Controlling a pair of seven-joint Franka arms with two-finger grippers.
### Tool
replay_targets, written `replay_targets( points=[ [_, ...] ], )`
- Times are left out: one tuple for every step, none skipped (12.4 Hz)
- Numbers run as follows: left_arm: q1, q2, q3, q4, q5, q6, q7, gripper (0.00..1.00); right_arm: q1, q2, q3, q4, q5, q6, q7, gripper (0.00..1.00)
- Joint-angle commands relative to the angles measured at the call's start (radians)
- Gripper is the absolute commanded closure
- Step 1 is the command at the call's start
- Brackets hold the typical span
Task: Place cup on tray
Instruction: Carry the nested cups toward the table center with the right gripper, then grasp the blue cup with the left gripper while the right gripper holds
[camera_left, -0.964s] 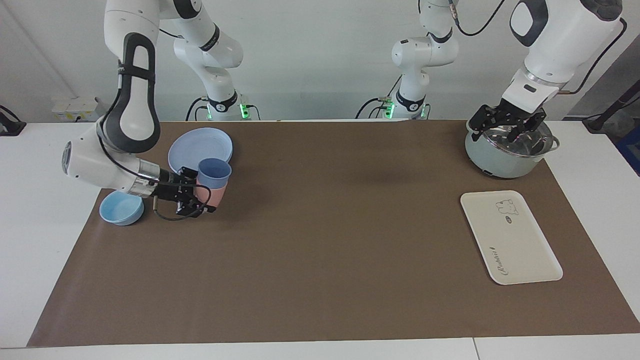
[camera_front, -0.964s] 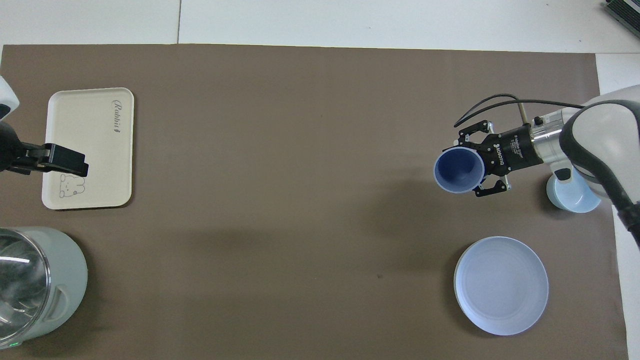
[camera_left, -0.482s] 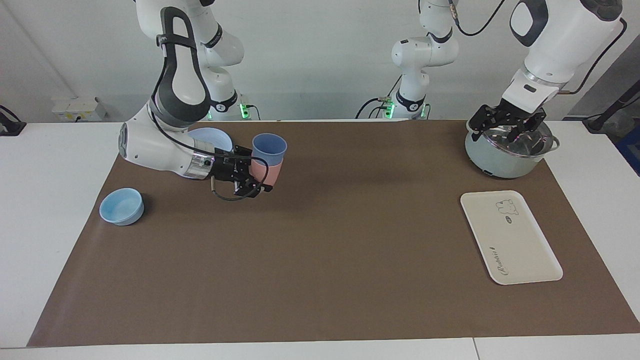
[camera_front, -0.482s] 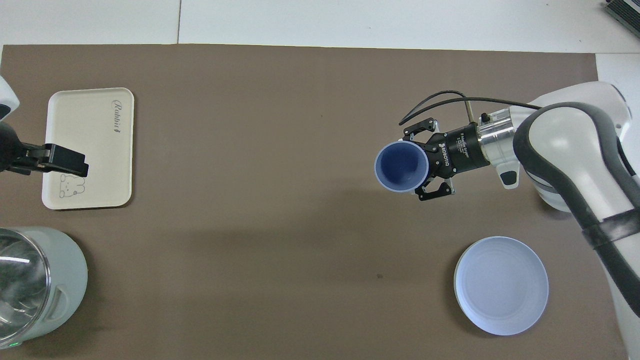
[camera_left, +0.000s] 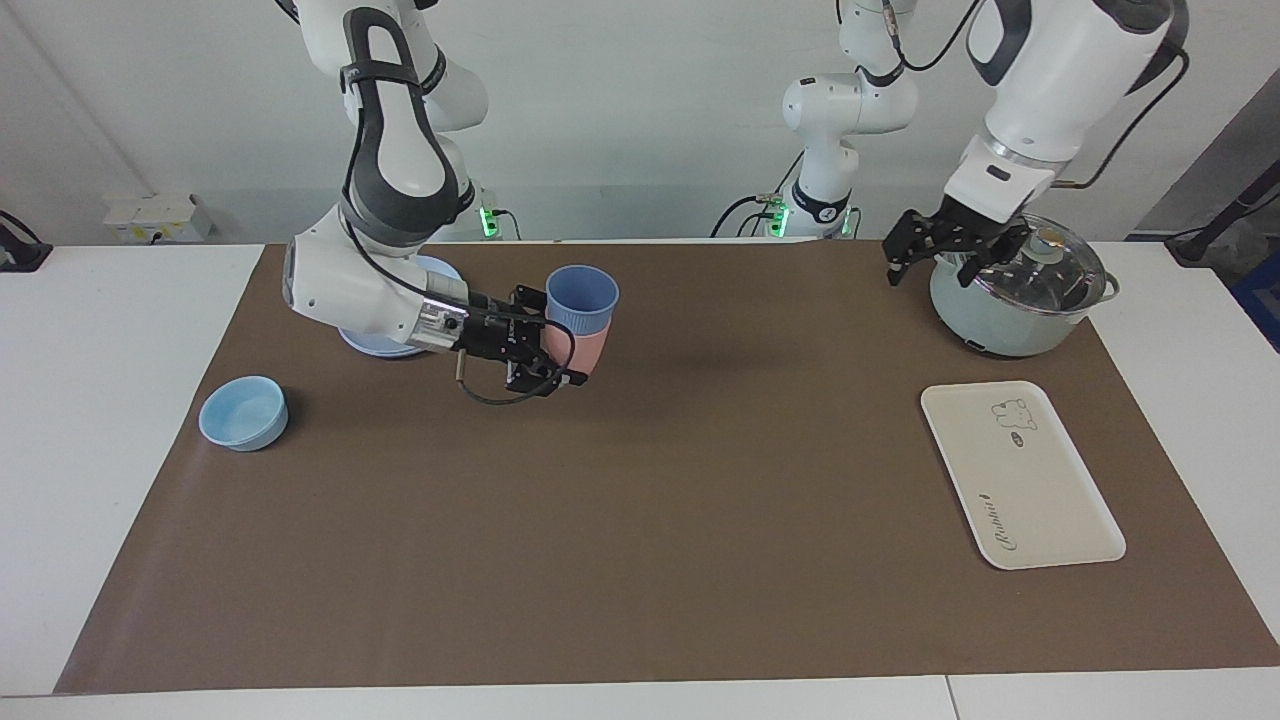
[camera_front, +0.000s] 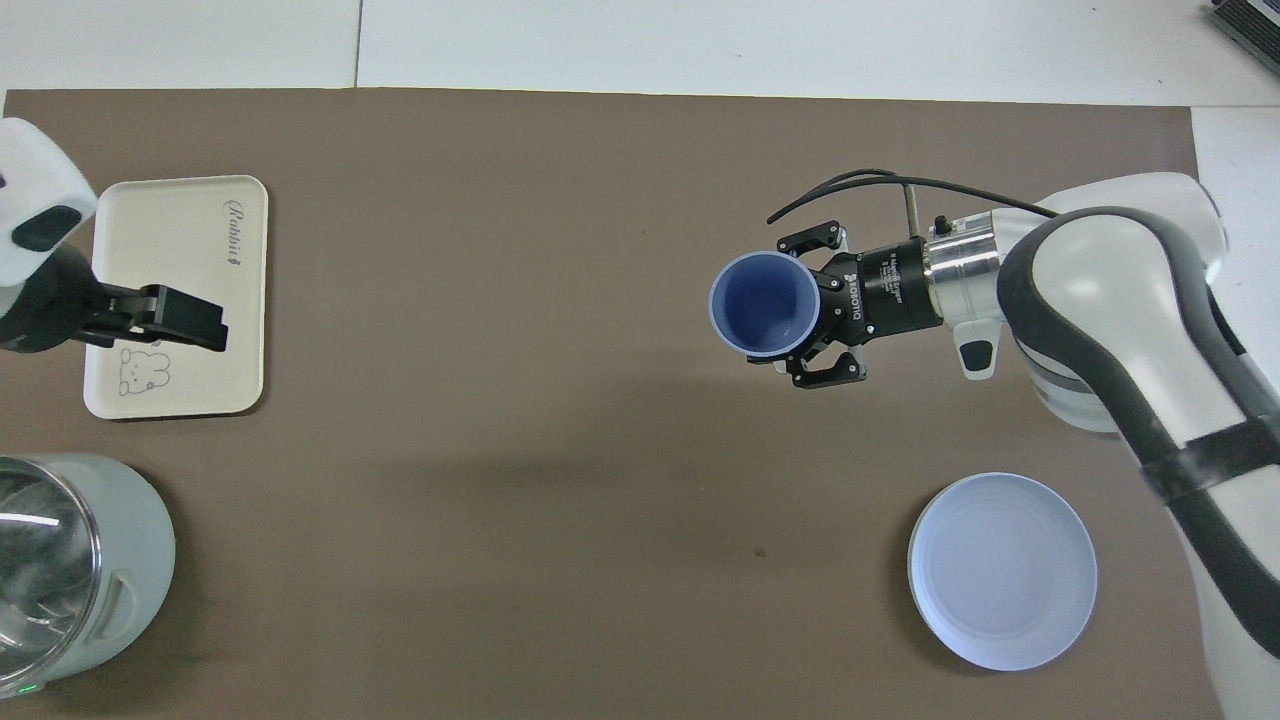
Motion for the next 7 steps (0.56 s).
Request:
replay_targets(
  points=[
    [-0.154, -0.017, 0.013, -0.035, -0.034, 0.174, -0.315, 0.00, 0.056, -0.020, -0.003, -0.023, 0.065, 0.104, 0.032, 1.00],
    [-0.203, -0.014, 0.013, -0.043, -0.034, 0.244, -0.426, 0.00, 0.079, -0.018, -0.003, -0.025, 0.065, 0.147, 0.049, 1.00],
    [-0.243, -0.011, 0.013, -0.038, -0.034, 0.300, -0.504, 0.00, 0.092, -0.018, -0.003, -0.028, 0.065, 0.178, 0.063, 1.00],
    [-0.277, 0.001, 0.013, -0.022, -0.035, 0.337, -0.556, 0.00, 0.101, -0.017, -0.003, -0.028, 0.065, 0.189, 0.069, 1.00],
    [-0.311, 0.006, 0.012, -0.015, -0.035, 0.367, -0.577, 0.00, 0.104, -0.015, -0.003, -0.028, 0.065, 0.193, 0.071, 1.00],
    [-0.331, 0.006, 0.012, -0.026, -0.034, 0.389, -0.578, 0.05, 0.105, -0.015, -0.003, -0.028, 0.063, 0.196, 0.069, 1.00],
    [-0.333, 0.012, 0.012, -0.035, -0.031, 0.407, -0.577, 0.14, 0.104, -0.013, -0.003, -0.026, 0.065, 0.196, 0.071, 1.00]
  ],
)
